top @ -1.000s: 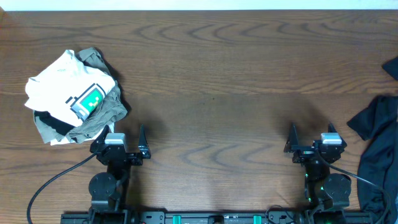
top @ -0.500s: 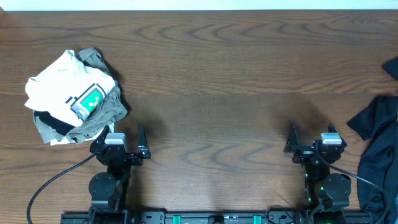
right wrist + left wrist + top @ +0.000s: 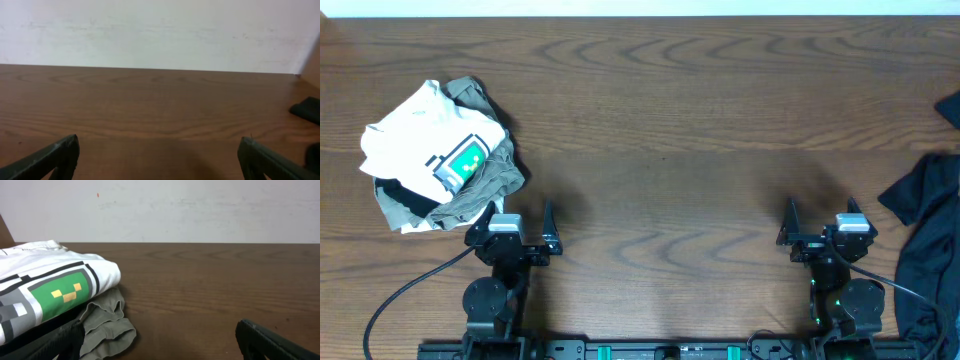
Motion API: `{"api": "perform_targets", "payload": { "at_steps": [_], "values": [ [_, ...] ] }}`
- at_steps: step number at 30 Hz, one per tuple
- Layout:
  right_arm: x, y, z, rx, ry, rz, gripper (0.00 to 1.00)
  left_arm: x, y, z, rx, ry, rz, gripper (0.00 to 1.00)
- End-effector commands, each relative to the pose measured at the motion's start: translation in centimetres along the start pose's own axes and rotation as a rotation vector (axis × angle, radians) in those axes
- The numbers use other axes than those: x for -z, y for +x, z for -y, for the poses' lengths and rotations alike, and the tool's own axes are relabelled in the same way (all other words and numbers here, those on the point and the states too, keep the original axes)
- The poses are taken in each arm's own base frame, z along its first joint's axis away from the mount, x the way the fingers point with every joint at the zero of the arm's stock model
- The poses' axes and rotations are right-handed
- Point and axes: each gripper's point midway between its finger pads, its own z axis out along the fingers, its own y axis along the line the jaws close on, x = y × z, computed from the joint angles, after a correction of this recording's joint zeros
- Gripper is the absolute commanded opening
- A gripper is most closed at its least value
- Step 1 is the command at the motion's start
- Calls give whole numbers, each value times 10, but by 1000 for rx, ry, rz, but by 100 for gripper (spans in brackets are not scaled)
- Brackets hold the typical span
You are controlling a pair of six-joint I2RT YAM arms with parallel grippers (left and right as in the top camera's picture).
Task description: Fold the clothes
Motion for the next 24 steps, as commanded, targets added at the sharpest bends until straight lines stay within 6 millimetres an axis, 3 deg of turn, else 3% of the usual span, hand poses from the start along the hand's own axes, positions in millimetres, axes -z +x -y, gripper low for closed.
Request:
{"api": "perform_targets", "payload": {
  "at_steps": [1, 8, 14, 24],
  "values": [
    [0, 1, 3, 10, 12, 0, 99, -2, 16, -3, -14, -15, -36, 98],
    [0, 1, 2, 9, 3, 0, 99, -2, 16, -3, -14, -15, -37, 98],
    [0, 6, -15, -17, -96, -24, 99, -2, 17, -3, -9, -16, -42, 98],
    [-6, 56, -15, -142, -70, -263, 99, -6, 38, 1, 168, -4, -154, 98]
  ]
}}
